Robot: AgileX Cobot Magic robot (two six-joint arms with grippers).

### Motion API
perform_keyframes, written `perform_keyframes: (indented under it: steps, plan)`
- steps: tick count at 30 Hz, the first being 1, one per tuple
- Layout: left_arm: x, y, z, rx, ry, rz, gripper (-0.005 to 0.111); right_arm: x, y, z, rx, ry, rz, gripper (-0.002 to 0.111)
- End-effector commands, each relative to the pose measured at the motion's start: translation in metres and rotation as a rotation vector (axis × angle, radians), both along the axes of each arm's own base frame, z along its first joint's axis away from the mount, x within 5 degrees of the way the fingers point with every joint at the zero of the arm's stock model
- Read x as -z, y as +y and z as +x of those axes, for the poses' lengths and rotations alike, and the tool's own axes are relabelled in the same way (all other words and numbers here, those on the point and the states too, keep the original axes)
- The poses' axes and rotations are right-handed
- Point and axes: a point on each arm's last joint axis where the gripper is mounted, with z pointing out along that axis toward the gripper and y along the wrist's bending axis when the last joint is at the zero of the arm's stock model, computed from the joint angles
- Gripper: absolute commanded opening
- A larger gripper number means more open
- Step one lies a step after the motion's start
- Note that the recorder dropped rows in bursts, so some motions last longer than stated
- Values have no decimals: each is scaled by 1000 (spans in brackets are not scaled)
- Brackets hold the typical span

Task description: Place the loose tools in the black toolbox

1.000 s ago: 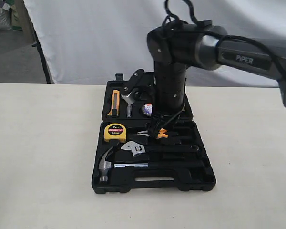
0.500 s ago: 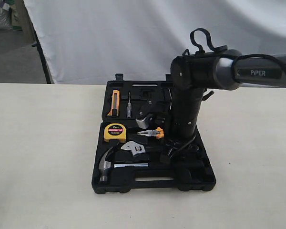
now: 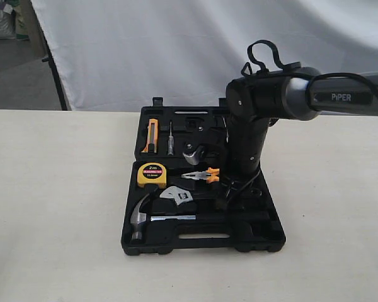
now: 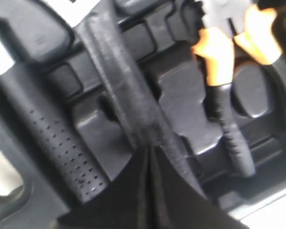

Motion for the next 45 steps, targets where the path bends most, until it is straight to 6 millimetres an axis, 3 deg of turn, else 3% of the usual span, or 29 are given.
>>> perform_keyframes:
  steps: [1, 13, 20, 28, 34, 45]
  plan:
    - [-2, 1, -1, -26, -13, 2, 1, -4, -3, 3, 14, -25, 7, 0]
    - [-2, 1, -1, -26, -13, 2, 1, -5, 0, 7, 101, -71, 56, 0]
    - [-2, 1, -1, -26, -13, 2, 1, 25, 0, 7, 103, -3, 8, 0]
    - [-2, 1, -1, -26, -13, 2, 1, 20, 0, 7, 104, -13, 14, 0]
    - [-2, 1, -1, -26, -13, 2, 1, 4, 2, 6, 108, -40, 51, 0]
    - [-2, 1, -1, -26, -13, 2, 1, 4, 7, 1, 82, 16, 102, 0]
